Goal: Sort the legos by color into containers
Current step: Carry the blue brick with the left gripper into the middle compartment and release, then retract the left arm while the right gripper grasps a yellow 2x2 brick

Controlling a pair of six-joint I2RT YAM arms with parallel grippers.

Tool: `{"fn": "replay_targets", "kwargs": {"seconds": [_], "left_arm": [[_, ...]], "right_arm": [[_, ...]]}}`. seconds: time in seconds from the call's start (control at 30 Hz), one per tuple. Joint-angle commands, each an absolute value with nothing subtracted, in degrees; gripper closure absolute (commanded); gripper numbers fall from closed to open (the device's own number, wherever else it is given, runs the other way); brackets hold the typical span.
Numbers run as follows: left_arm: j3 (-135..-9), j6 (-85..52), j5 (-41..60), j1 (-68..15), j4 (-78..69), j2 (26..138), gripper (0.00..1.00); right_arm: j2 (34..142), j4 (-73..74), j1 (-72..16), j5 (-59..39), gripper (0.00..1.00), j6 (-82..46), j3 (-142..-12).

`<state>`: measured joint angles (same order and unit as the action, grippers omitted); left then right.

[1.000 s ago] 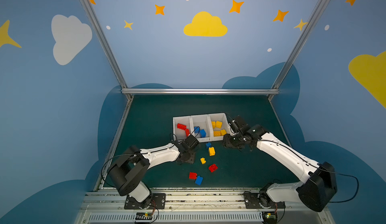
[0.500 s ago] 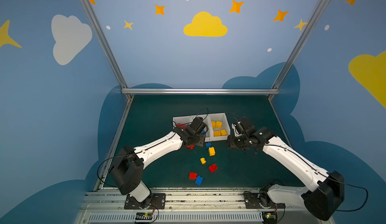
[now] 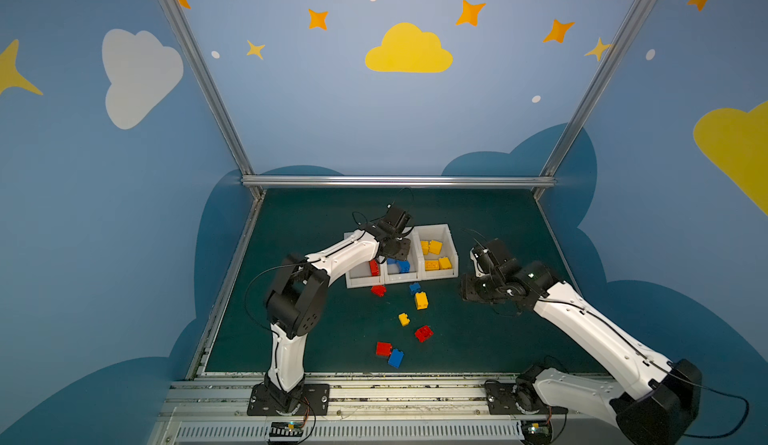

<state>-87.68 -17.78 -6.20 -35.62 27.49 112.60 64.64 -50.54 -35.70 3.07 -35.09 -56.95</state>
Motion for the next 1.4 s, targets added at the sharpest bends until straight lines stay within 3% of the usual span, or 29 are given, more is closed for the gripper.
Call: {"fn": "replay_targets", "kwargs": {"seconds": [0.0, 0.13, 0.37, 0.83, 1.1, 1.37], "left_arm": [[-90.1, -17.0, -5.1, -35.3, 28.1, 112.1, 0.47], [-89.0, -17.4, -4.9, -35.2, 27.5, 110.2, 0.34], [-80.6, -19.2, -3.7, -34.8, 23.8, 101.2, 0.26], [-56.5, -25.4, -5.7, -32.1, 22.3, 76.0, 0.16], [-44.7, -28.8, -10.2, -31.2, 21.5, 62.1, 0.01], [-37.2, -32.2, -12.5, -30.7, 21.0, 52.5, 0.01]], "right_arm": [[62.2, -50.3, -35.5, 5.1, 0.47, -37.6, -54.6], [59.1, -45.6, -35.5, 5.2, 0.46, -35.6, -51.0], [58.8, -42.5, -35.5, 4.1, 0.45, -34.3, -49.0], [77.6, -41.4, -38.3, -3.6, 0.45, -34.3, -56.1], [93.7, -45.0, -44.5, -2.9, 0.45, -33.0, -66.7], [101.0, -43.5, -46.3, -2.0, 0.47, -34.0, -69.4]]}}
